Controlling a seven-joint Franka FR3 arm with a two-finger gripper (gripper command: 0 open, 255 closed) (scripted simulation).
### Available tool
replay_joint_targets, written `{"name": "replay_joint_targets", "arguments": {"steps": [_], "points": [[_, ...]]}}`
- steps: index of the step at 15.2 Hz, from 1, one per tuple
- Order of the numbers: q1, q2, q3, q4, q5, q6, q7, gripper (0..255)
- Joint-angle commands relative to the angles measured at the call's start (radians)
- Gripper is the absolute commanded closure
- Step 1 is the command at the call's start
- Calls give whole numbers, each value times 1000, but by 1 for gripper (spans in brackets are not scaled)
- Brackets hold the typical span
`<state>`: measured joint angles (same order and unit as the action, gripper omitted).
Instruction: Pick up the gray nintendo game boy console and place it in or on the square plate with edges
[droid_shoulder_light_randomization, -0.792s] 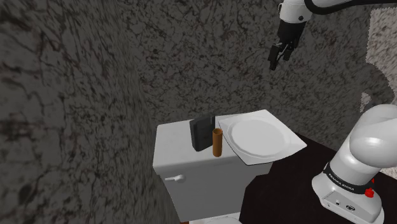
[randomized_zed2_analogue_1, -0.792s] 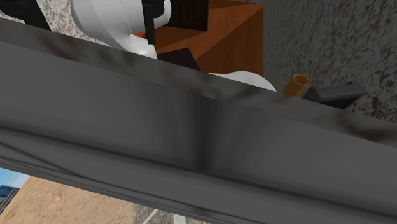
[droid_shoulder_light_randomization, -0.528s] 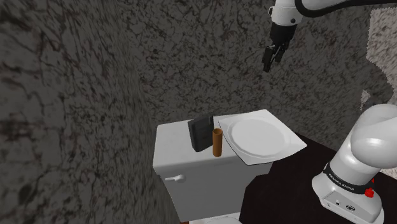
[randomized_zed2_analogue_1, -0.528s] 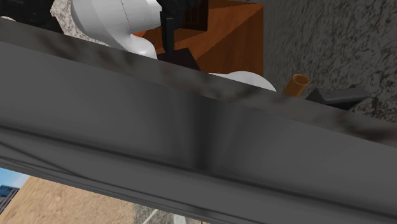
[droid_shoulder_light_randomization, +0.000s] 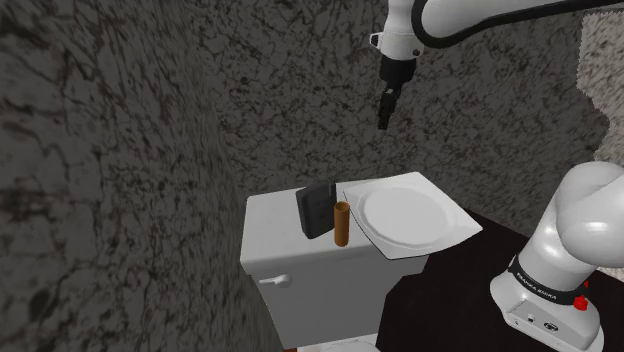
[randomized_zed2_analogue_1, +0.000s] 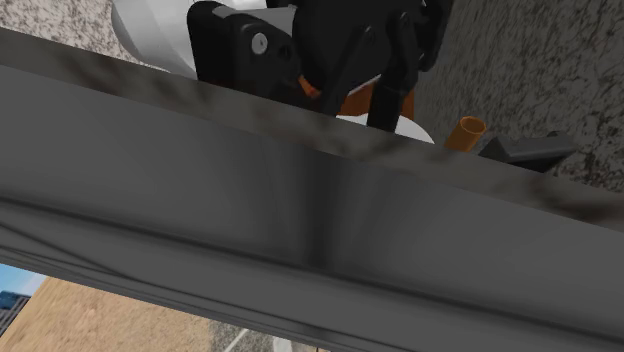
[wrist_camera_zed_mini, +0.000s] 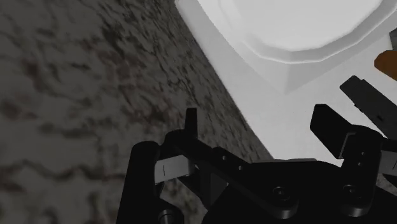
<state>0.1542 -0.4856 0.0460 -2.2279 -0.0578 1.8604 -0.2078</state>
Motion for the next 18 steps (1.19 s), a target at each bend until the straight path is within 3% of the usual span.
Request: {"name": "replay_joint_targets", "arguments": {"steps": [1,18], "points": [[32,45,4,23,16,19,-63,0],[264,354,110,179,150,113,-547,0]]}}
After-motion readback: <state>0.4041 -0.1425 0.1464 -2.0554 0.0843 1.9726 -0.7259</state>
